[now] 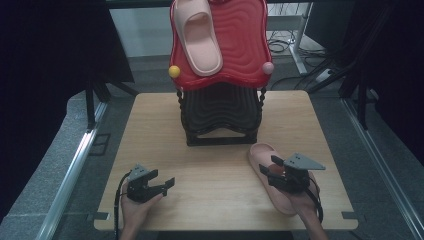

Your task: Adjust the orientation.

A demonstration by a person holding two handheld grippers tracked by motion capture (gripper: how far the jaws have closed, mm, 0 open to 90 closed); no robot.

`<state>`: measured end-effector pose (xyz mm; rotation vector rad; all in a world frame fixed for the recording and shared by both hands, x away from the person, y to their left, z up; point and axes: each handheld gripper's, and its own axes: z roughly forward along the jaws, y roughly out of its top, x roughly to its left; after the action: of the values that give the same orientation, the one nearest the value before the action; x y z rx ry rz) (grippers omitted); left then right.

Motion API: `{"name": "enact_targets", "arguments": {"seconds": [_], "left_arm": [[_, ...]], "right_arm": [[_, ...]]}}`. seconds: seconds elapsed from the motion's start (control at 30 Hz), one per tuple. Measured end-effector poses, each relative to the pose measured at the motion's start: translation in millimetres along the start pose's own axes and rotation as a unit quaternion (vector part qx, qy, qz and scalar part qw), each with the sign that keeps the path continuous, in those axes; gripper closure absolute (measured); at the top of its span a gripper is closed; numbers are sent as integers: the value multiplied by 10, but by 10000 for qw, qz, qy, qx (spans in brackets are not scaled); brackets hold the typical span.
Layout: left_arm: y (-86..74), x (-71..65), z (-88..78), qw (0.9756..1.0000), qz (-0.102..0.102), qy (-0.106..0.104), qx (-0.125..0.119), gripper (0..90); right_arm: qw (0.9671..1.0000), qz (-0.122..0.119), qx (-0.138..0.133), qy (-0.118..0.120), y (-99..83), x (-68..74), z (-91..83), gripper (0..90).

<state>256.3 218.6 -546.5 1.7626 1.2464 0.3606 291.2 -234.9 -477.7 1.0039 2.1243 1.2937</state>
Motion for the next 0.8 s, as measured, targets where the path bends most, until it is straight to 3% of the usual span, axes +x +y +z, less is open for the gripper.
{"name": "enact_targets", "arguments": {"seconds": [0.13, 0.33, 0.53, 0.67, 0.8], "left_arm": [[2, 5, -16, 10000, -12, 10, -32, 205], [0, 3, -31, 10000, -18, 23, -33, 205], [-1, 6, -26, 10000, 4, 21, -21, 205], [-2, 14, -29, 10000, 7, 30, -26, 205], [-3, 23, -37, 10000, -18, 33, -43, 204]], "right_arm": [[9996, -77, 237, -107, -178, -52, -40, 432], [9991, -19, 341, -232, -314, -159, -149, 449], [9979, 29, 434, -483, -434, -343, -324, 575], [9964, 284, 483, -644, -576, -530, -486, 717], [9942, 454, 599, -769, -697, -628, -550, 784]]}}
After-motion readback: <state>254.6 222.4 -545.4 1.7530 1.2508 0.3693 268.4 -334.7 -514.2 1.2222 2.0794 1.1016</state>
